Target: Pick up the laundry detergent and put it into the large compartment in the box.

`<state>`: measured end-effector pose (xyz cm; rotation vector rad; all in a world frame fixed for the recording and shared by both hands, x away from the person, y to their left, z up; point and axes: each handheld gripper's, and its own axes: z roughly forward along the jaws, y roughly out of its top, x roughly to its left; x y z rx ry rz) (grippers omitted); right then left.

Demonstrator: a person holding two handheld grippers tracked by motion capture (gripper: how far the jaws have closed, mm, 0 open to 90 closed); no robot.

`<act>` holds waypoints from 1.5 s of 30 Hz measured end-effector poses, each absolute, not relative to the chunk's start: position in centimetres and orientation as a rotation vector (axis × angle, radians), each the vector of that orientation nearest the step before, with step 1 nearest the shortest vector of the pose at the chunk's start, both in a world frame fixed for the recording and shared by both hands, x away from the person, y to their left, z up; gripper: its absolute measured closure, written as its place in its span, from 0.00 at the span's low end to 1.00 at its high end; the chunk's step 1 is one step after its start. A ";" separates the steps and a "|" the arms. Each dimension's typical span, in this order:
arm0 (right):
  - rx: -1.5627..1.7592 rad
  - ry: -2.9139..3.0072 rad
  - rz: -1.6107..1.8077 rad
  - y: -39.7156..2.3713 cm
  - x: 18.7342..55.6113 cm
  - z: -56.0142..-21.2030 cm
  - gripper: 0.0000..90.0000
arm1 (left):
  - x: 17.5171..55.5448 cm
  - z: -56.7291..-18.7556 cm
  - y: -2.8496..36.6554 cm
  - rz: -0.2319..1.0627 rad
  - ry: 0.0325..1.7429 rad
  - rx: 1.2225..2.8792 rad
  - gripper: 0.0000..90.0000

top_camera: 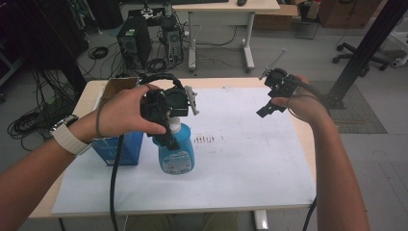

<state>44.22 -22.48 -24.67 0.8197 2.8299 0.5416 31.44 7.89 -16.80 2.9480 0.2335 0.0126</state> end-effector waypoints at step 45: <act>0.798 2.819 0.552 -22.3 44.2 -24.2 0.10 | 34.3 -7.2 12.1 0.191 1.103 2.748 0.42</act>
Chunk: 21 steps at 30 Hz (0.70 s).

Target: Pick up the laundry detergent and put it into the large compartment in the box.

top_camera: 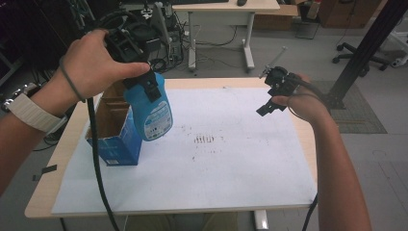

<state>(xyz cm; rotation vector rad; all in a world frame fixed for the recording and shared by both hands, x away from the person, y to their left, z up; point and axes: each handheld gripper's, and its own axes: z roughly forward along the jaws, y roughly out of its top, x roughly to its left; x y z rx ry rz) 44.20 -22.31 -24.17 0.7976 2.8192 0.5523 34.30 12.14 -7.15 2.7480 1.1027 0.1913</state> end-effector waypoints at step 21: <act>0.794 2.821 0.556 -22.0 44.5 -24.0 0.10 | 36.0 -4.4 15.9 0.226 1.418 2.561 0.42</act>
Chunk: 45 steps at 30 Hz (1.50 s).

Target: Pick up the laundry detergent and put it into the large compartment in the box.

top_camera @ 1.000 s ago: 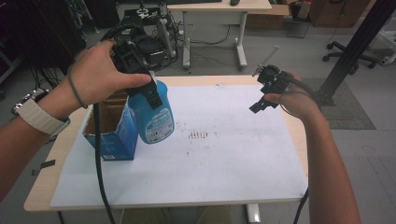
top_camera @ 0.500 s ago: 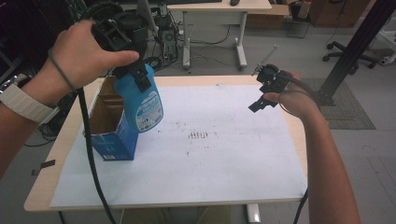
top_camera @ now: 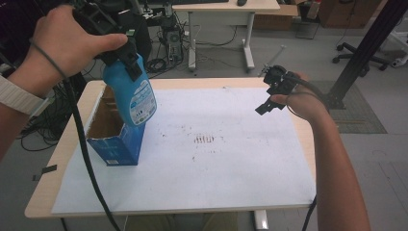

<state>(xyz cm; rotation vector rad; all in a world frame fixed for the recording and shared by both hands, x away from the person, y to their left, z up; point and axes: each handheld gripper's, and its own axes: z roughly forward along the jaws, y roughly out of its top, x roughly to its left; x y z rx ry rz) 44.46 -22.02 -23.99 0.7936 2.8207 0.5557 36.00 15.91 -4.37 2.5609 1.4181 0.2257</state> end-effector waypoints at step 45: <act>0.782 2.831 0.548 -21.6 44.7 -24.2 0.10 | 39.8 -4.8 24.0 0.258 1.923 2.260 0.42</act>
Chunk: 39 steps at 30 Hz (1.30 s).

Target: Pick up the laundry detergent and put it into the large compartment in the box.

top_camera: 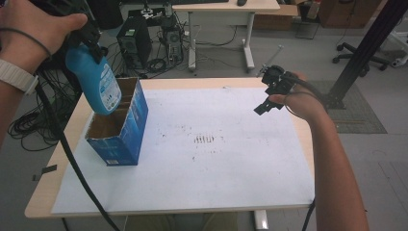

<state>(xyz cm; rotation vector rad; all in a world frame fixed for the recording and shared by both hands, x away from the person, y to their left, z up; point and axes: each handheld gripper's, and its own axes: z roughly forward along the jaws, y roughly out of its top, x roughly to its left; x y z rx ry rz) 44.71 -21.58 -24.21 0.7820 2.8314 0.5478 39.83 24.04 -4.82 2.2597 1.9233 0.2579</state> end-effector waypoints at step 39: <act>0.781 2.835 0.544 -21.4 44.7 -24.3 0.10 | 41.3 -10.0 27.0 0.247 2.097 2.131 0.42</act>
